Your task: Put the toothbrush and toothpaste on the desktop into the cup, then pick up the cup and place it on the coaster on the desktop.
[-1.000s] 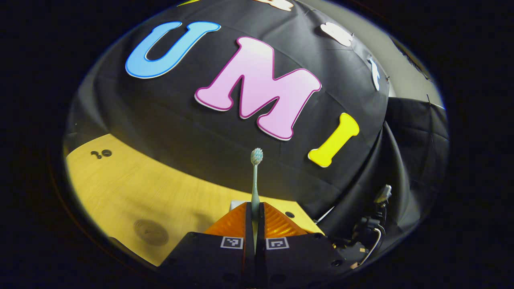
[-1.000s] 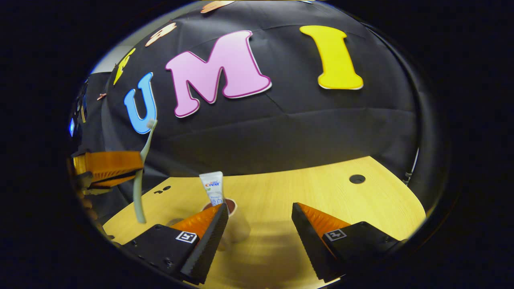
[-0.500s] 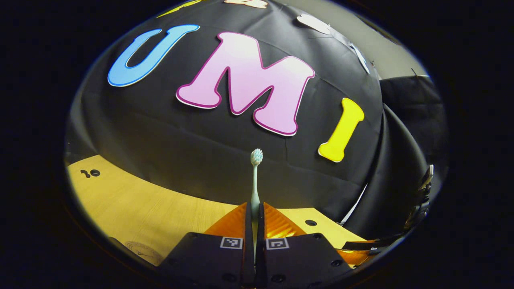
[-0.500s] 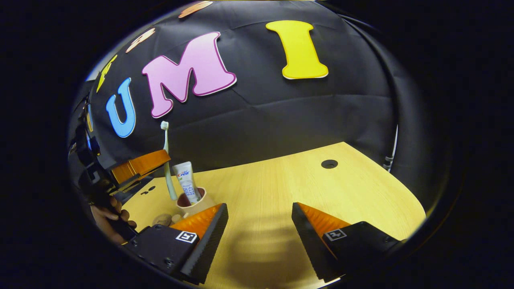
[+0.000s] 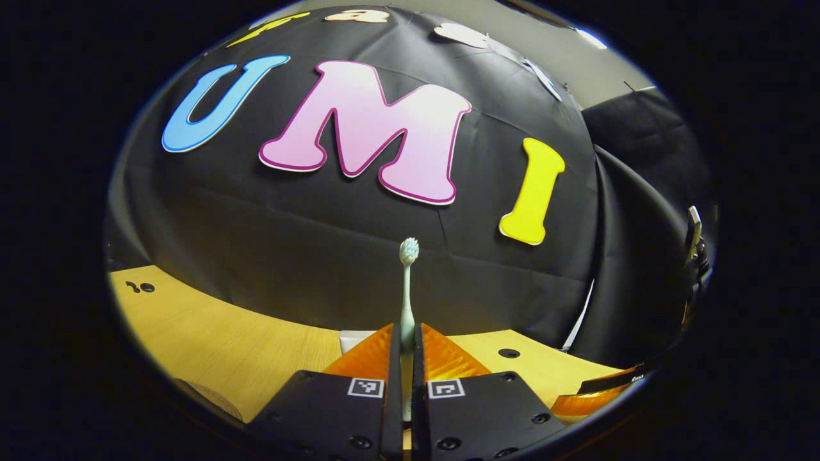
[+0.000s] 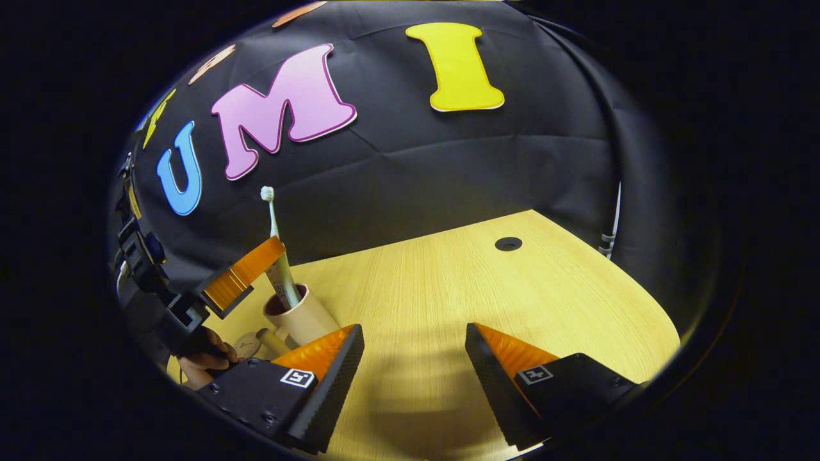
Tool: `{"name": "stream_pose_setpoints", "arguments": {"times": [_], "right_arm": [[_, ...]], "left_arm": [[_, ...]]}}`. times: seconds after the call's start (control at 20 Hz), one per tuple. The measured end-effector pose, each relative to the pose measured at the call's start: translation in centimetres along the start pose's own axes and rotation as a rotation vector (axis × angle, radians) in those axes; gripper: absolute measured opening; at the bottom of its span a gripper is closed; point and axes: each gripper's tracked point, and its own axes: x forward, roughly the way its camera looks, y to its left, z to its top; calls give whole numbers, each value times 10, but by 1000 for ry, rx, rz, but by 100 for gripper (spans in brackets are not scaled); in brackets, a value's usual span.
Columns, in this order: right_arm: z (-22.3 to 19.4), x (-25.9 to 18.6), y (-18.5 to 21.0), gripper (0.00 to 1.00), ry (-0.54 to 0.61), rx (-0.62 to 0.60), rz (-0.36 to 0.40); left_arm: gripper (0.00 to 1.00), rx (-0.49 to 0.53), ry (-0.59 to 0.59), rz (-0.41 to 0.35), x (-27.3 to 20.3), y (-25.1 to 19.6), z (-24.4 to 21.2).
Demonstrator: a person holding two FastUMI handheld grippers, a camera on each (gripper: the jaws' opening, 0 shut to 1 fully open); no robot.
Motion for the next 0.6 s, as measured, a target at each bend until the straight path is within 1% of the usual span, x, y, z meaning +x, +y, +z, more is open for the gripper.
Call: {"name": "stream_pose_setpoints", "arguments": {"times": [0.15, 0.25, 0.4, 0.45, 0.6], "right_arm": [[-7, 1, 1, 98, 22, -17, 8], [-12, 1, 3, 98, 33, -39, 12], [-17, 4, 8, 98, 48, -55, 23], [-17, 4, 10, 98, 52, -58, 25], [-17, 8, 17, 98, 66, -62, 33]], "left_arm": [[14, 33, 8, 18, -7, 2, -13], [15, 32, 20, 22, -14, 1, -23], [24, 45, 57, 2, -23, -4, -37], [41, 54, 70, -8, -28, -7, -39], [70, 61, 95, -31, -45, -11, -32]]}}
